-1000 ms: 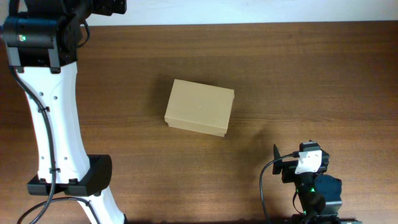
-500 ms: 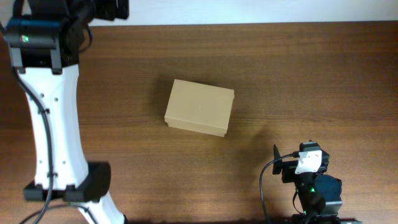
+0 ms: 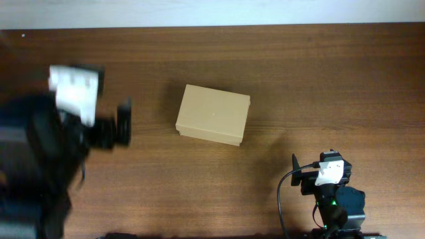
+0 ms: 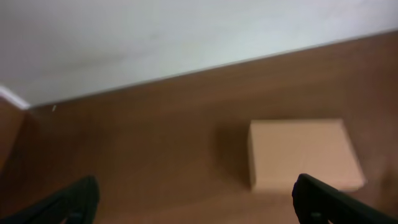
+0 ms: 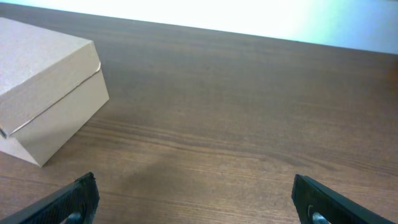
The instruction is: Pack container
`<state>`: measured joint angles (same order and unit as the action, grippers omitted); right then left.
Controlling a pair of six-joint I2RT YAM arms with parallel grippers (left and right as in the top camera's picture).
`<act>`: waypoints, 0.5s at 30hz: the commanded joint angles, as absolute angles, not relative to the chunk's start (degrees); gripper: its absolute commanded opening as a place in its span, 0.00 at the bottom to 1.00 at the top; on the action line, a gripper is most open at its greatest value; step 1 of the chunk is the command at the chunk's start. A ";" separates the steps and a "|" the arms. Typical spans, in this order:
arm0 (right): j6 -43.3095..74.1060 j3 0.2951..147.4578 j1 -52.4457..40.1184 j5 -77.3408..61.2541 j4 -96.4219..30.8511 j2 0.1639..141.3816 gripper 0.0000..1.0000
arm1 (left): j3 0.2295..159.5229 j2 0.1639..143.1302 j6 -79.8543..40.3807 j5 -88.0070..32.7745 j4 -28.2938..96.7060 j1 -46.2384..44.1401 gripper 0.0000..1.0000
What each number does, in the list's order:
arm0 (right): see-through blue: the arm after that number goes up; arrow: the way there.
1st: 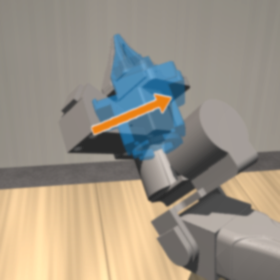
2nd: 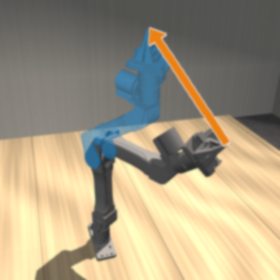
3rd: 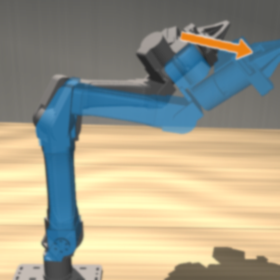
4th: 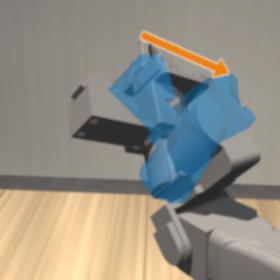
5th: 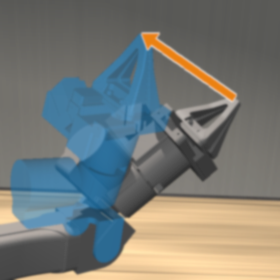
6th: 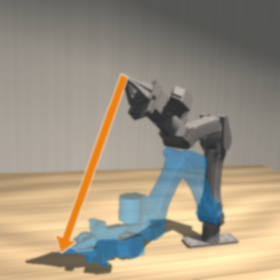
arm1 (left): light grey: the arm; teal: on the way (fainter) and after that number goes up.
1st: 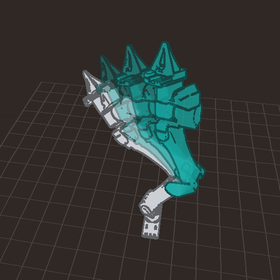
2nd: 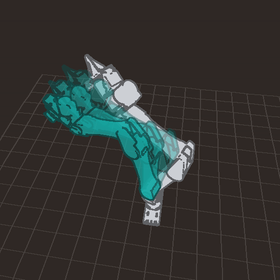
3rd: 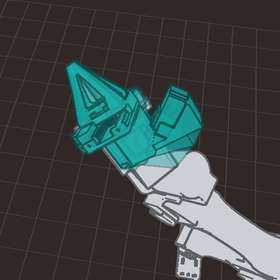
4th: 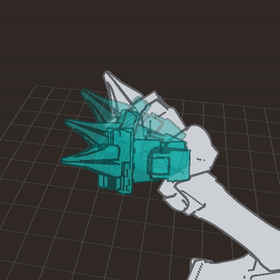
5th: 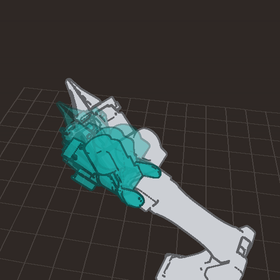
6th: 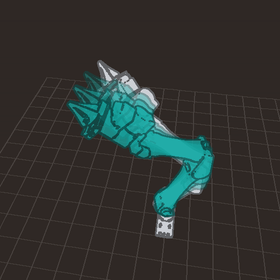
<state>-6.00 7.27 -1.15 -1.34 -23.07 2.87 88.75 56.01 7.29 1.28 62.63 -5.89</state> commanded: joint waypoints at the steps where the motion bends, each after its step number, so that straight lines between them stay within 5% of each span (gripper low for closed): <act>1: -5.50 6.74 -0.62 -1.43 -22.87 2.35 0.99 | 75.99 48.12 8.91 6.90 58.81 -5.74 1.00; 15: -5.50 6.74 -0.62 -1.43 -22.87 2.35 0.99 | 32.36 16.38 8.86 7.33 24.95 -5.76 1.00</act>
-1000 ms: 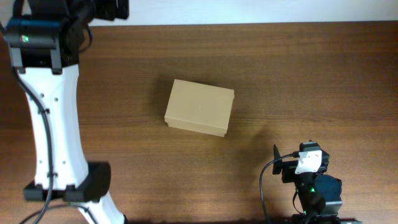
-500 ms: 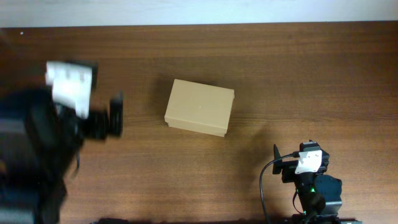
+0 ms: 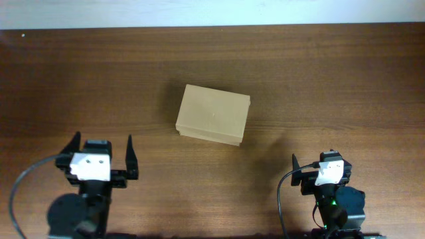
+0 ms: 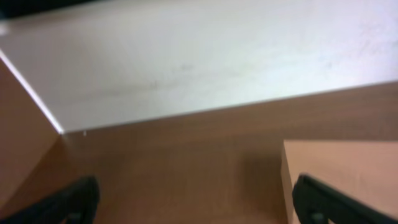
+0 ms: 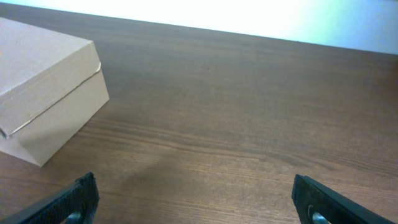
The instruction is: Pack container
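Note:
A closed tan cardboard box [image 3: 213, 114] lies flat in the middle of the wooden table. My left gripper [image 3: 103, 147] is at the near left, open and empty, pointing toward the far edge with the box ahead to its right. In the left wrist view the box [image 4: 348, 171] shows at the right, beyond the left gripper [image 4: 196, 205]. My right gripper [image 3: 322, 160] sits at the near right, open and empty. In the right wrist view the box [image 5: 43, 81] stands at the far left, well ahead of the right gripper [image 5: 196, 202]. No items for packing are in view.
The brown wooden table [image 3: 319, 79] runs to a white wall strip [image 3: 199, 12] along the far edge. A black cable [image 3: 282, 199] loops beside the right arm's base.
The left arm was a blurred shape at the far left edge with its gripper pointing right; now it stands lower at the near left, gripper facing the far edge. The box and right arm are unchanged.

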`<state>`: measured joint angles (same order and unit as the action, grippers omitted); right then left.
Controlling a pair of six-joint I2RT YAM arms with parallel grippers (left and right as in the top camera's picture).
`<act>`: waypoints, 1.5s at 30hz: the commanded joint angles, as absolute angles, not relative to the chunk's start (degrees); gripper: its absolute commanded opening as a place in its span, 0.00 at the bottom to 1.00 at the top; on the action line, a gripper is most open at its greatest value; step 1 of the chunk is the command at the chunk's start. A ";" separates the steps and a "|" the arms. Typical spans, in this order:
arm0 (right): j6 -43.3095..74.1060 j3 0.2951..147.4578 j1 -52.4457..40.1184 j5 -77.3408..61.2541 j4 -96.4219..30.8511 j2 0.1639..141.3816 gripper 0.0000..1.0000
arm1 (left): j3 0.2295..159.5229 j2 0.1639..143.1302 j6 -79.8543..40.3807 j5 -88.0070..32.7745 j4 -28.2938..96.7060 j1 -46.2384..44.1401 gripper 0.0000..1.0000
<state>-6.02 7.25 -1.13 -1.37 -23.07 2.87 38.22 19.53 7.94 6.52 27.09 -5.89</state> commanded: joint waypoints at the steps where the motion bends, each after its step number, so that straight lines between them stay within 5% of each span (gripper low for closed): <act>1: -5.50 6.74 -0.62 -1.43 -22.87 2.35 0.99 | 30.13 15.20 8.86 7.33 23.70 -5.76 1.00; 15: -5.50 6.74 -0.62 -1.43 -22.87 2.35 0.99 | 6.31 5.69 8.69 6.26 2.24 -7.55 1.00; 45: -5.50 6.74 -0.62 -1.43 -22.87 2.35 0.99 | 0.51 4.36 8.69 6.28 3.88 -7.88 1.00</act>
